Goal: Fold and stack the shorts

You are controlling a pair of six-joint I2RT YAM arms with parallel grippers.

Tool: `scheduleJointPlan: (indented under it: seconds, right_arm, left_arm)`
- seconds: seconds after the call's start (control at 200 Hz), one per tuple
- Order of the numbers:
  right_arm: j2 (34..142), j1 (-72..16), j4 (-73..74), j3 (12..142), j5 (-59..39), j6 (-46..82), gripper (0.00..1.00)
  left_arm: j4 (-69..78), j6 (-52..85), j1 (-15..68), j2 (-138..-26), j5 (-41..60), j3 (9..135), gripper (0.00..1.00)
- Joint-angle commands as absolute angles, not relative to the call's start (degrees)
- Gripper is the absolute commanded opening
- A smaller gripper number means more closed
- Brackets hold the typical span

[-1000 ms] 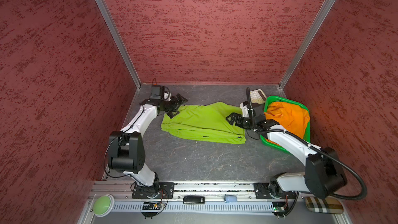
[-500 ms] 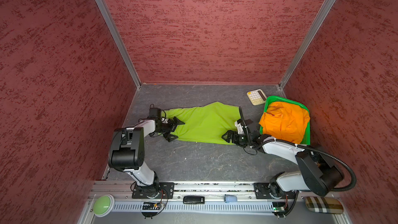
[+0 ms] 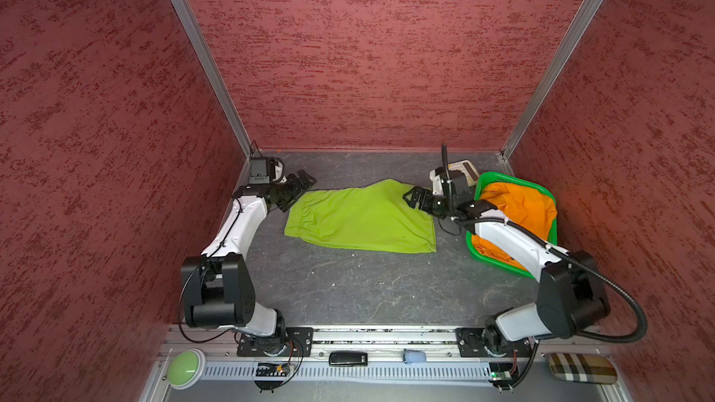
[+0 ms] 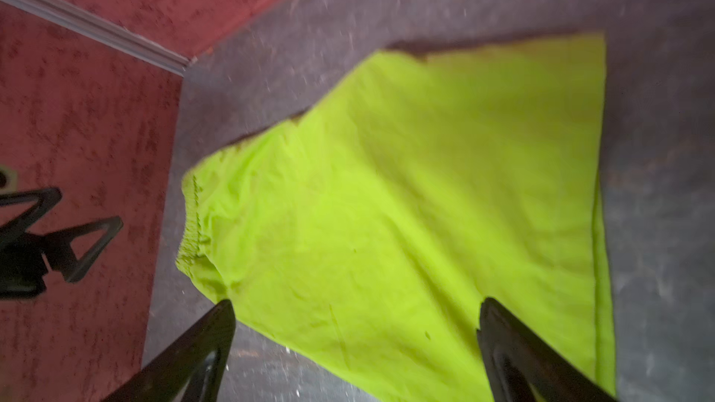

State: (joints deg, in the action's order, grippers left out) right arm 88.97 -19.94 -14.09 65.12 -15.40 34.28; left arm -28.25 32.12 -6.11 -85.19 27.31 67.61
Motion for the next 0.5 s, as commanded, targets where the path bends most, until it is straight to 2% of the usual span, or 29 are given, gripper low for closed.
scheduleJointPlan:
  seconds: [0.0, 0.135, 0.23, 0.496]
  right_arm:
    - [99.05, -19.68, -12.70, 71.22, -20.46, 32.93, 0.99]
    - [108.60, -19.77, -5.32, 76.66, -26.62, 36.38, 0.99]
    - [113.76, -19.68, -5.40, 80.39, -26.97, 35.44, 0.99]
    - [122.01, -15.15, -4.76, 81.38, -28.94, 32.57, 0.99]
  left_arm:
    - [-27.42, 33.79, -7.81, -92.56, 33.28, 67.86, 0.99]
    - [-29.07, 34.27, -3.73, -101.40, 36.40, 73.24, 0.99]
    - [-27.28, 36.12, -3.08, -105.89, 38.39, 75.14, 0.99]
    - [-29.03, 35.27, -7.03, -115.30, 35.33, 76.64, 0.99]
